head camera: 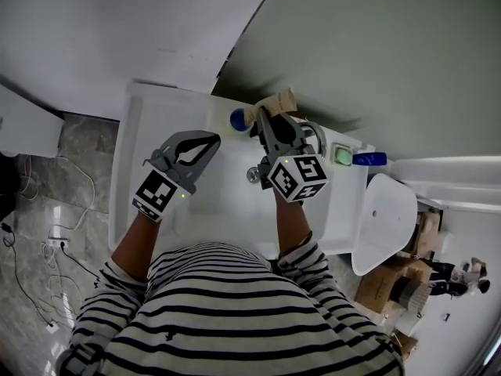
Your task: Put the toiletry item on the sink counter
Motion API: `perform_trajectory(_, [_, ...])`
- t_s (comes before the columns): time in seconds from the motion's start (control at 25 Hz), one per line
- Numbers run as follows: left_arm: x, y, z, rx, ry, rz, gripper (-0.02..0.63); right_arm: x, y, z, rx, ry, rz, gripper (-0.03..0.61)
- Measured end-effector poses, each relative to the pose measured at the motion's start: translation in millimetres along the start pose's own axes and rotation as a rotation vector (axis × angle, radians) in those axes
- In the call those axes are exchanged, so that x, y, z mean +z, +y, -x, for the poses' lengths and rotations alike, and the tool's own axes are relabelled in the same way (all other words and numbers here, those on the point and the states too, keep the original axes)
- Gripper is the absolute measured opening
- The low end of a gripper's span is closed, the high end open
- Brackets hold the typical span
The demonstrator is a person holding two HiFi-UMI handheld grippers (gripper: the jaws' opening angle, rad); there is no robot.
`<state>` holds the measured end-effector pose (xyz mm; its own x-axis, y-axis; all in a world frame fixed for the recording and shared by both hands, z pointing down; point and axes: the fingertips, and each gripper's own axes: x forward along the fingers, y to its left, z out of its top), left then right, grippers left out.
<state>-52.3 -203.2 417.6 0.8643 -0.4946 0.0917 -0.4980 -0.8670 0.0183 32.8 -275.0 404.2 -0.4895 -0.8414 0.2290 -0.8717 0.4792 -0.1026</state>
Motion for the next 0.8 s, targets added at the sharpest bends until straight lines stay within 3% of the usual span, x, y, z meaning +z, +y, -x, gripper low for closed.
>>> perform_trajectory(0.8, [-19.5,20.9,-15.3,-0.005,0.004,0.039,0.006,-96.2,-24.2,-48.4,-0.039,0.203,-0.028,0.037])
